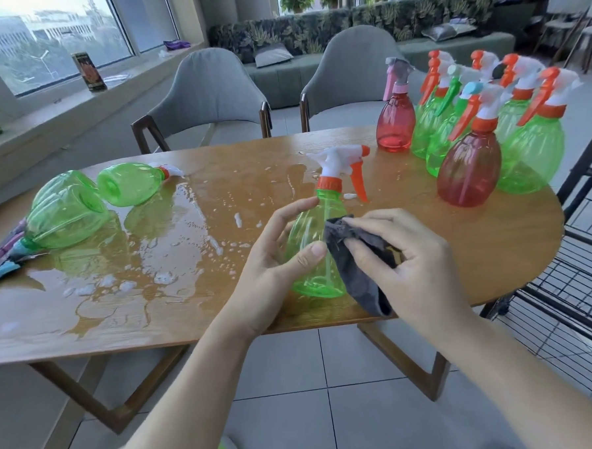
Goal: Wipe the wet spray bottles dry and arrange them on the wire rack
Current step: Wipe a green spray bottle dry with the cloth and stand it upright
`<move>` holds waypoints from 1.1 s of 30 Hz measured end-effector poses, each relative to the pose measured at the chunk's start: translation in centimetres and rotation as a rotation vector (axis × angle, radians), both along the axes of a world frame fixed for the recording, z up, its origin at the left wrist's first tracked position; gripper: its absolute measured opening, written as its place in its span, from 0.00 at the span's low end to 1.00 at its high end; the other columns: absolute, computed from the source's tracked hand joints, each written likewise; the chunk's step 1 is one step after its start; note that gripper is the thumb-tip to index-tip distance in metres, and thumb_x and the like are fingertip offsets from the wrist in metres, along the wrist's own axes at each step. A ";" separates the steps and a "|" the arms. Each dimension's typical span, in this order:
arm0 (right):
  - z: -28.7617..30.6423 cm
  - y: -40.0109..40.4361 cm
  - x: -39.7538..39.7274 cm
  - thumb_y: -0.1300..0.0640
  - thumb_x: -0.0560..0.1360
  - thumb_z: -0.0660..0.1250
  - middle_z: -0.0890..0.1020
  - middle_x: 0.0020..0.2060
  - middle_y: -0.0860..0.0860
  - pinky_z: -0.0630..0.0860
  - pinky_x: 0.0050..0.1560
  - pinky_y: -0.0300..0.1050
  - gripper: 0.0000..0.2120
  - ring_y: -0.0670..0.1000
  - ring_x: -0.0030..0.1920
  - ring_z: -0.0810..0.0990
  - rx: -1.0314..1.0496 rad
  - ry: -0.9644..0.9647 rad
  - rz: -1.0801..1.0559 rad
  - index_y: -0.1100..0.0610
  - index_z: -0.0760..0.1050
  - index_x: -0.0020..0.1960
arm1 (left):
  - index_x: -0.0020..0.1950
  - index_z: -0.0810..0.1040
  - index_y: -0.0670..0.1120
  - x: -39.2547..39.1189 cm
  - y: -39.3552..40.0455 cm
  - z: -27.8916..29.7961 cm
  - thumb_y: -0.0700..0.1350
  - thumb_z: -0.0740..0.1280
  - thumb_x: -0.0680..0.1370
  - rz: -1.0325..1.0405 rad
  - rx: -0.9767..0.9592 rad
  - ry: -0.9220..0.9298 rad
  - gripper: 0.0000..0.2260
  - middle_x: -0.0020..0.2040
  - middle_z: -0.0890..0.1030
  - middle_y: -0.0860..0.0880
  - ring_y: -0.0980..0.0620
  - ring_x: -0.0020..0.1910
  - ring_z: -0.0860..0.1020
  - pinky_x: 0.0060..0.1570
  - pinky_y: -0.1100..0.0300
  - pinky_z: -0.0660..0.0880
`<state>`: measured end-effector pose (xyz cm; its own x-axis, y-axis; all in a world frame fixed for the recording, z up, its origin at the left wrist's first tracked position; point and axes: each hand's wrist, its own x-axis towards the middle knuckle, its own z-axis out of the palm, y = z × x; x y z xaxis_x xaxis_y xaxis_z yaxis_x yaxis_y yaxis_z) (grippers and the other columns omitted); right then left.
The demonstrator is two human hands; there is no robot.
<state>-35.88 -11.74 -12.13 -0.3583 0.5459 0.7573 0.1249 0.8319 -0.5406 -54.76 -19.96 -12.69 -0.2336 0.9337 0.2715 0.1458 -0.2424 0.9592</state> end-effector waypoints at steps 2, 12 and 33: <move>0.4 0.3 -0.3 0.59 0.79 0.72 0.83 0.52 0.48 0.73 0.56 0.31 0.11 0.40 0.55 0.80 -0.024 0.014 -0.008 0.56 0.84 0.60 | 0.77 0.74 0.59 -0.3 0.1 -0.1 0.56 0.75 0.79 -0.021 -0.015 0.015 0.27 0.79 0.73 0.49 0.42 0.82 0.66 0.78 0.31 0.65; -1.7 -1.3 -0.4 0.63 0.77 0.73 0.82 0.51 0.54 0.74 0.54 0.35 0.10 0.48 0.52 0.81 0.111 -0.087 0.083 0.60 0.85 0.57 | 0.76 0.73 0.61 0.4 -0.2 -0.5 0.56 0.71 0.81 0.052 0.018 -0.188 0.23 0.73 0.77 0.38 0.34 0.72 0.76 0.74 0.30 0.68; 0.4 -0.3 -1.1 0.60 0.80 0.70 0.83 0.53 0.52 0.73 0.56 0.32 0.11 0.44 0.54 0.80 0.049 0.004 -0.093 0.60 0.84 0.61 | 0.74 0.78 0.56 0.6 -1.0 -0.3 0.43 0.66 0.82 -0.065 0.028 -0.174 0.20 0.75 0.78 0.44 0.40 0.75 0.75 0.72 0.42 0.73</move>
<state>-36.95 -12.01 -11.76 -0.3047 0.5391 0.7852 0.2009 0.8422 -0.5003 -54.21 -20.91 -13.00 -0.2186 0.9411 0.2580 -0.0391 -0.2726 0.9613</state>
